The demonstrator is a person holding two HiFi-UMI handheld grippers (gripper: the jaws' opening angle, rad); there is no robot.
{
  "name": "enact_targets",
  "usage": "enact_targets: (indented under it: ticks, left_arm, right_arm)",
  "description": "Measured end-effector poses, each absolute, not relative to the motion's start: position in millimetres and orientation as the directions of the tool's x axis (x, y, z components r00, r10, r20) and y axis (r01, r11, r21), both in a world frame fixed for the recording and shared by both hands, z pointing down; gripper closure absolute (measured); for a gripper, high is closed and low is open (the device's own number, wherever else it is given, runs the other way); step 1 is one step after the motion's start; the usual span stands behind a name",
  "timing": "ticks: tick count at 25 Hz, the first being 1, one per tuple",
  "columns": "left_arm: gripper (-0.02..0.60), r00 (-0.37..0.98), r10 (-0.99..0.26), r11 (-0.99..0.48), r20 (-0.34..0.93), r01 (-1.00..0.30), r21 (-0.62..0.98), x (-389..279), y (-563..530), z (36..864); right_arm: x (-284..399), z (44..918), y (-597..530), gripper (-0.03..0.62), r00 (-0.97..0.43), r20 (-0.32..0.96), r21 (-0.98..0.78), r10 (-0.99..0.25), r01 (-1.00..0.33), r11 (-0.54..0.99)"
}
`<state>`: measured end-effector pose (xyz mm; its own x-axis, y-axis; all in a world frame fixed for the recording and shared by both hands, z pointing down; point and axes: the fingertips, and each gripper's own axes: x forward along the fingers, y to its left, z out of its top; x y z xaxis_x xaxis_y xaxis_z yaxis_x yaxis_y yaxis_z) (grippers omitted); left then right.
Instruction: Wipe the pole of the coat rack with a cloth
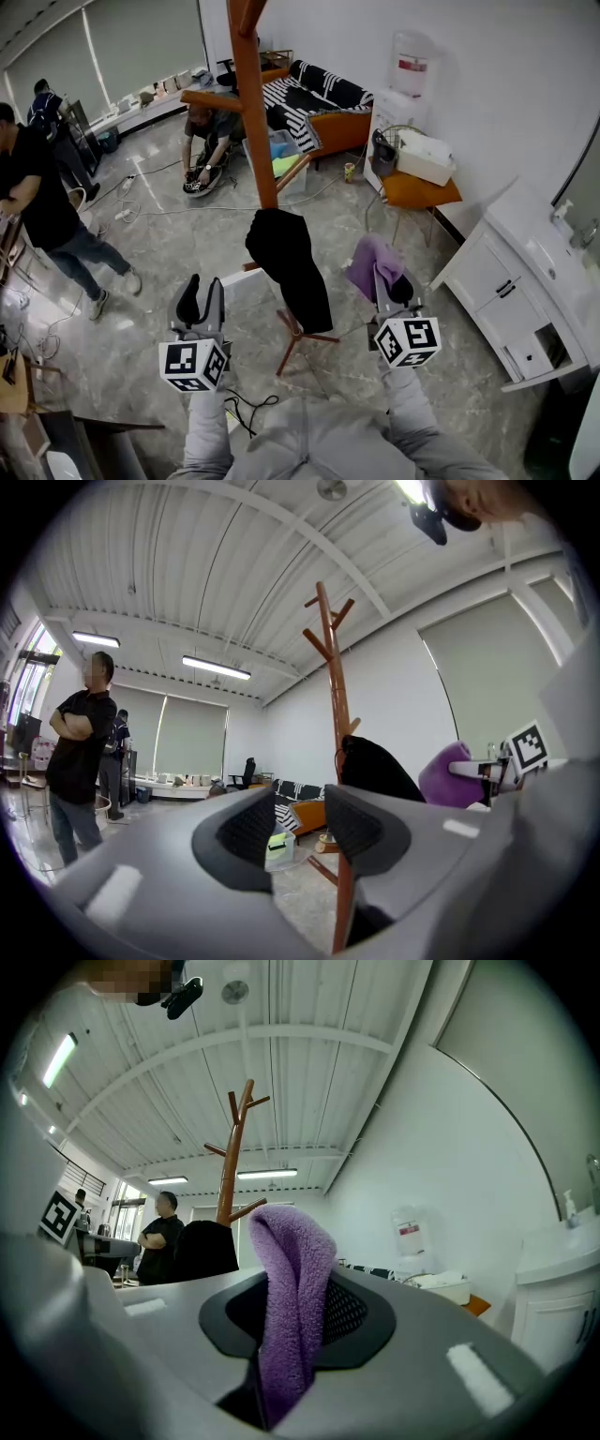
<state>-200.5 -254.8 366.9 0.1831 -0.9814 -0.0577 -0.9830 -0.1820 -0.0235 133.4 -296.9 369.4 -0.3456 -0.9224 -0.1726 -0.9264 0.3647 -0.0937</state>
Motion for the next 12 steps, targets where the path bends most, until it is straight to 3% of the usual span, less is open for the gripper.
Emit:
enact_targets:
  ticks: [12]
  left_arm:
    - [0.410,0.173,-0.983,-0.172,-0.056,-0.985,-0.015,-204.0,-256.6,369.9]
  right_arm:
    - [128.3,368.0,-301.7,0.514,-0.354,-0.176,-0.094,-0.918,-0.923,0.374]
